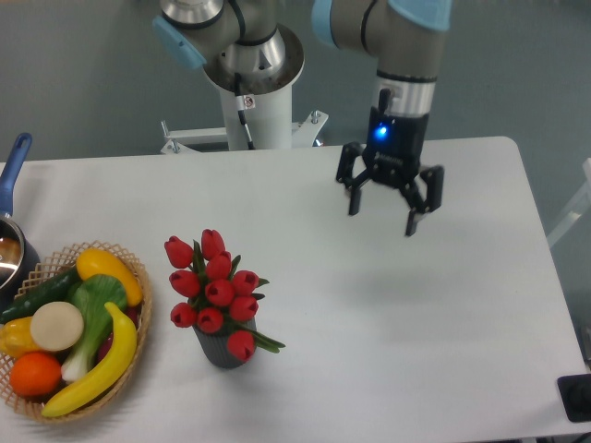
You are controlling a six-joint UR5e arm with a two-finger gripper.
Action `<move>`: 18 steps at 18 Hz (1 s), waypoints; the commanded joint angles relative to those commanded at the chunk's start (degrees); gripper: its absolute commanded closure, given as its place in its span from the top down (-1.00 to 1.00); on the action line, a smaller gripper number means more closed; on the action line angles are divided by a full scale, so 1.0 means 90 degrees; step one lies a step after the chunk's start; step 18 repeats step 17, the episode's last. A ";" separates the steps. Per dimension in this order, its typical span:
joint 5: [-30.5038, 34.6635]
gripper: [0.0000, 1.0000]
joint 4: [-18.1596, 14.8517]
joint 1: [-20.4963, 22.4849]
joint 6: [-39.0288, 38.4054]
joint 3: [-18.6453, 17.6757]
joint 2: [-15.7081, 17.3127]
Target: Insert the flowers into the vase
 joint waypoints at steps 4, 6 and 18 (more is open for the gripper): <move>0.0489 1.00 -0.0508 0.0059 0.0663 0.0000 0.0215; 0.0548 1.00 -0.0858 0.0127 0.1045 0.0126 0.0283; 0.1017 1.00 -0.1681 0.0127 0.1574 0.0528 0.0371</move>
